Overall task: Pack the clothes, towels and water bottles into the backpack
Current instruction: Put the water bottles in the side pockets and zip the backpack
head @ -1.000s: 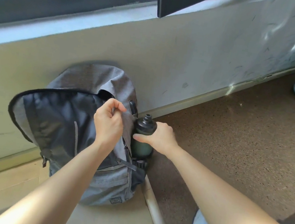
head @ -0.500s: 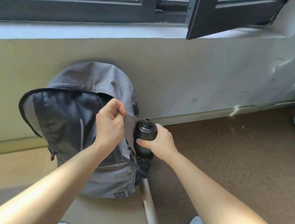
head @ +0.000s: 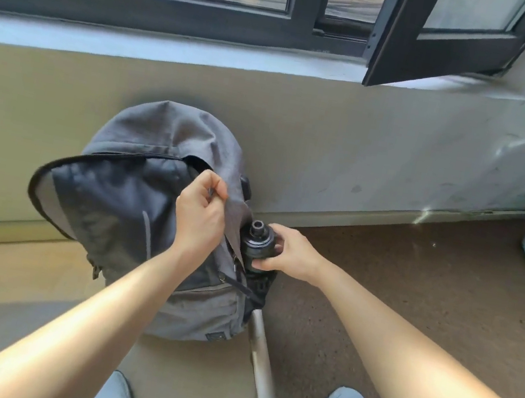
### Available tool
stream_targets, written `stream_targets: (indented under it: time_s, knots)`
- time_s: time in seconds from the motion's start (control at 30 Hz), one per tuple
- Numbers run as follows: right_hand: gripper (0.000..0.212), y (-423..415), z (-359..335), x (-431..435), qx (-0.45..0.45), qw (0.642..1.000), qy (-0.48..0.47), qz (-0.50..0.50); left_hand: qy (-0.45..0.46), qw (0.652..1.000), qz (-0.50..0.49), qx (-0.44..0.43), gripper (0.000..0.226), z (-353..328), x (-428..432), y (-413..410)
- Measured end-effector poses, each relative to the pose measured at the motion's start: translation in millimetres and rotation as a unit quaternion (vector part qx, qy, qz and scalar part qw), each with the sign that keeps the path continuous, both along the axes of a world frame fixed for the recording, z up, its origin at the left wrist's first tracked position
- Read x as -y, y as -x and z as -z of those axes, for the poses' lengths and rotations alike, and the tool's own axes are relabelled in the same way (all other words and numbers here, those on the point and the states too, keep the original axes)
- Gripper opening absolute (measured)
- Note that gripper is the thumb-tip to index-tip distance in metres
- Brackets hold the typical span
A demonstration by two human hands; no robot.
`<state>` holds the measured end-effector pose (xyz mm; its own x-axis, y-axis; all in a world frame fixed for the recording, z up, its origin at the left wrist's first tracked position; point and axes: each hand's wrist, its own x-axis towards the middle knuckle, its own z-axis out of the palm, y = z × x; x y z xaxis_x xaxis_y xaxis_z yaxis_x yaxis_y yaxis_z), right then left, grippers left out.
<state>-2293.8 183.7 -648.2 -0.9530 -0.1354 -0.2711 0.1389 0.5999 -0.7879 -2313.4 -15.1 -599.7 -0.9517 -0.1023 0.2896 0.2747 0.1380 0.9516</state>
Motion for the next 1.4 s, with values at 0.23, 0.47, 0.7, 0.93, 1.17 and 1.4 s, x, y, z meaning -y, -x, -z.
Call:
stream_targets:
  time_s: [0.23,0.47,0.7,0.93,1.17,1.4]
  knots:
    - [0.088,-8,-28,0,-0.033,0.999,-0.003,-0.018,0.002,1.000,0.003,0.004,0.026,4,3,7]
    - [0.053,-5,-21,15,-0.088,0.993,-0.075,0.029,0.002,1.000,0.007,0.017,0.038,5,-1,3]
    - [0.053,1,-29,15,-0.074,0.991,-0.106,-0.045,0.004,1.000,-0.001,0.022,0.035,4,-3,7]
    - [0.072,2,-24,15,-0.069,0.988,-0.123,-0.061,-0.007,1.000,-0.004,0.023,0.034,13,1,9]
    - [0.062,-13,-2,22,-0.062,0.989,-0.127,-0.047,-0.045,0.996,-0.041,0.072,0.028,32,1,-3]
    - [0.070,-21,10,24,-0.075,0.987,-0.140,-0.030,-0.075,0.984,-0.075,0.143,0.028,28,-6,-8]
